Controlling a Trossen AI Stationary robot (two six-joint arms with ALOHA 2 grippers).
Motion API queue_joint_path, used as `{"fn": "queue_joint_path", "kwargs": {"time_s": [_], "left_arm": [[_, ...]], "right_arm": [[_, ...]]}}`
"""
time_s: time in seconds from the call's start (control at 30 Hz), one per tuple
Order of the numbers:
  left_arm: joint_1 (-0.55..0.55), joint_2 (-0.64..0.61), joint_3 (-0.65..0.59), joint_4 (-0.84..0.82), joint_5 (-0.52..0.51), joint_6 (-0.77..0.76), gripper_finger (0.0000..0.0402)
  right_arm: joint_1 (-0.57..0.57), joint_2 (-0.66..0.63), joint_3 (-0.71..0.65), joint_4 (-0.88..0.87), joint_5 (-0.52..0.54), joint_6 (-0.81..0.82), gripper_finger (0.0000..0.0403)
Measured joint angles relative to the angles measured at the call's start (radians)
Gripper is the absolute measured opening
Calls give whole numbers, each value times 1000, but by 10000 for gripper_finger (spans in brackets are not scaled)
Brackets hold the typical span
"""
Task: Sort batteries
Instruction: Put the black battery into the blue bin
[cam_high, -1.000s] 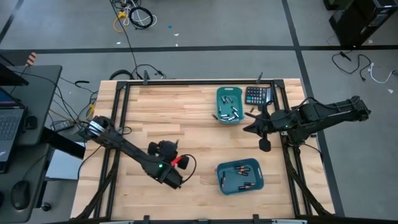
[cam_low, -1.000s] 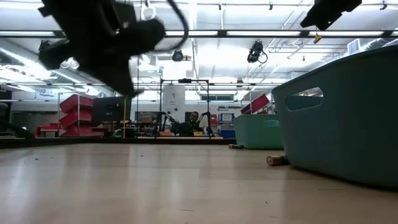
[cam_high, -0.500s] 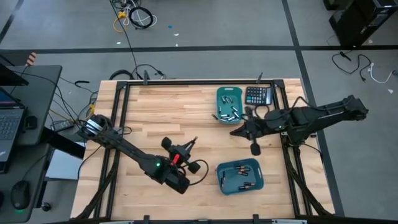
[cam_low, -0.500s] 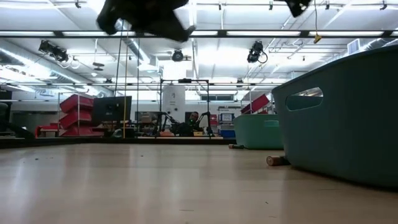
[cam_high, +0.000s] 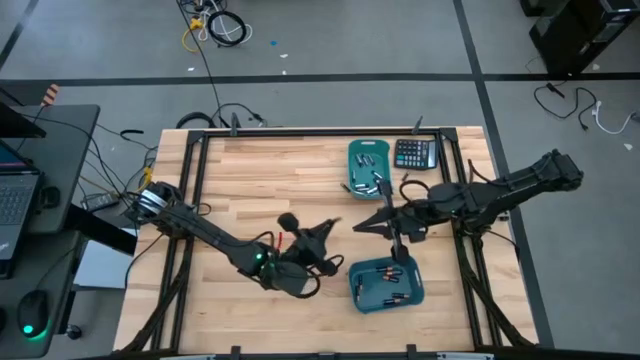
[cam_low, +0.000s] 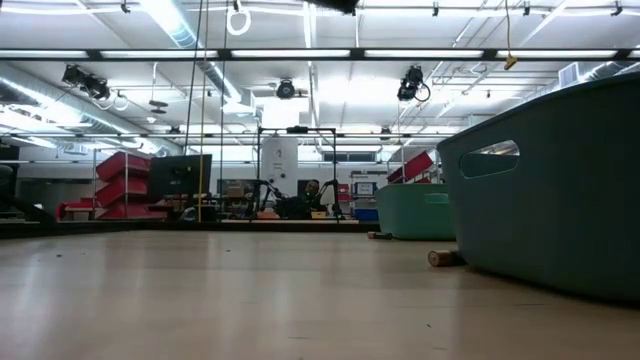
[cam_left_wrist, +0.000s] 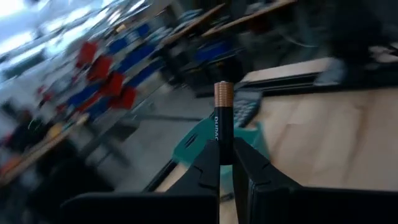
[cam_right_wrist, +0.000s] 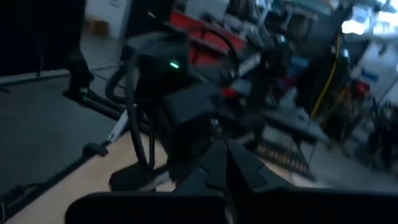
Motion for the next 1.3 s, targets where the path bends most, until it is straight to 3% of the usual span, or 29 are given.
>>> {"fn": "queue_joint_path", "kwargs": {"time_s": [0.13, 0.23, 0.33, 0.5, 0.63, 0.7, 0.87, 1.03, 1.13, 1.3], "left_arm": [[39, 0, -1, 123, 148, 259, 8], [94, 0, -1, 249, 465, 380, 8], [152, -1, -1, 315, 787, 386, 8], [237, -1, -62, 416, 962, 372, 8], [308, -1, -176, 665, 1220, 295, 8], [349, -1, -235, 789, 1246, 238, 8], [381, -1, -359, 974, 1187, 192, 8], [385, 0, -394, 976, 1091, 193, 8], [380, 2, -394, 969, 1086, 193, 8], [382, 3, -394, 963, 1085, 204, 8]], "right_arm": [[5, -22, 0, -19, -1, -18, 0], [19, -83, 0, -82, 20, 0, 0], [53, -159, 0, -173, 60, 18, 0], [128, -338, 1, -401, 134, 168, 0], [170, -426, -24, -508, 175, 265, 0], [180, -448, -61, -500, 196, 268, 0], [181, -451, -185, -372, 287, 213, 0], [155, -388, -330, -45, 411, 94, 0], [133, -336, -384, 159, 427, 55, 4], [127, -237, -399, 300, 434, 37, 21]]}}
